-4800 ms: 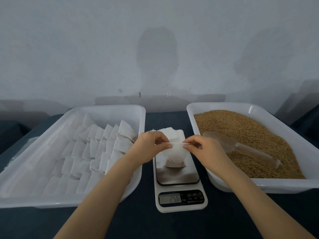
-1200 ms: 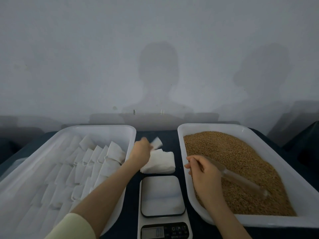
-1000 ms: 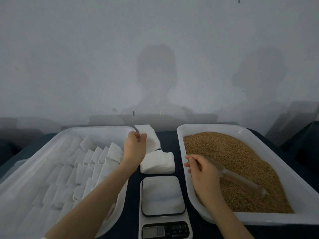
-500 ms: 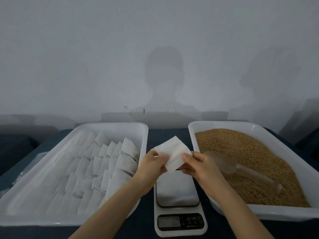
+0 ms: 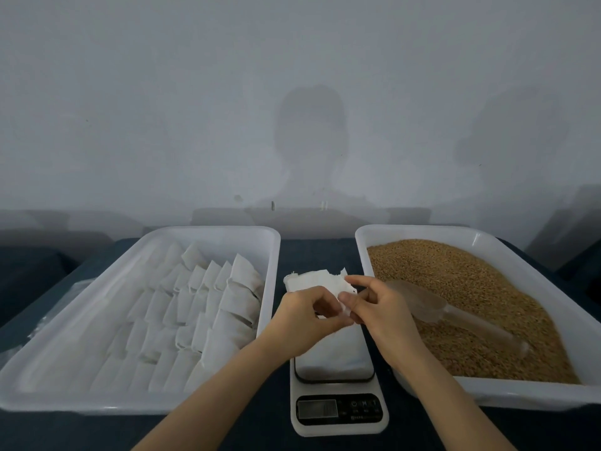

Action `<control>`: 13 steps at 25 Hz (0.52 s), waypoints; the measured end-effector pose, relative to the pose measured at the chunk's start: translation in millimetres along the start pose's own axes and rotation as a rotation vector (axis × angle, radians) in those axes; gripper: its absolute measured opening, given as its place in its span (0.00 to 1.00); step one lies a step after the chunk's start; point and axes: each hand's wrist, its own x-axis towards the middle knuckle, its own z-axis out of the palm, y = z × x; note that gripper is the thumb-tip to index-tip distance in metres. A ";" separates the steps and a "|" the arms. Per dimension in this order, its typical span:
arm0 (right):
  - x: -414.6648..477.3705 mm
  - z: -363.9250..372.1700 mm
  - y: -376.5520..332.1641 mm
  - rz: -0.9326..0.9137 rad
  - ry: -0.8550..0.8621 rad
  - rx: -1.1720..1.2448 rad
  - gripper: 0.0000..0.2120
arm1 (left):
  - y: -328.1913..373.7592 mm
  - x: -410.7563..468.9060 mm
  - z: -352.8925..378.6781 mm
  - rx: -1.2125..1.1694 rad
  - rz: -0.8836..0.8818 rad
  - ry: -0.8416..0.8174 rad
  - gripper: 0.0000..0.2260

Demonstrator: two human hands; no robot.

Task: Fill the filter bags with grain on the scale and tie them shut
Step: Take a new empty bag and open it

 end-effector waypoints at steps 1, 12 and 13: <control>0.6 0.1 0.0 -0.008 -0.004 -0.012 0.13 | -0.5 0.9 -1.0 -0.003 -0.003 -0.011 0.09; 0.6 -0.7 4.4 -0.064 -0.056 0.022 0.22 | 1.9 6.5 -10.6 -0.254 -0.192 -0.071 0.06; 0.3 -0.5 5.4 -0.072 -0.060 0.016 0.25 | 2.0 7.0 -10.4 -0.259 -0.215 -0.044 0.07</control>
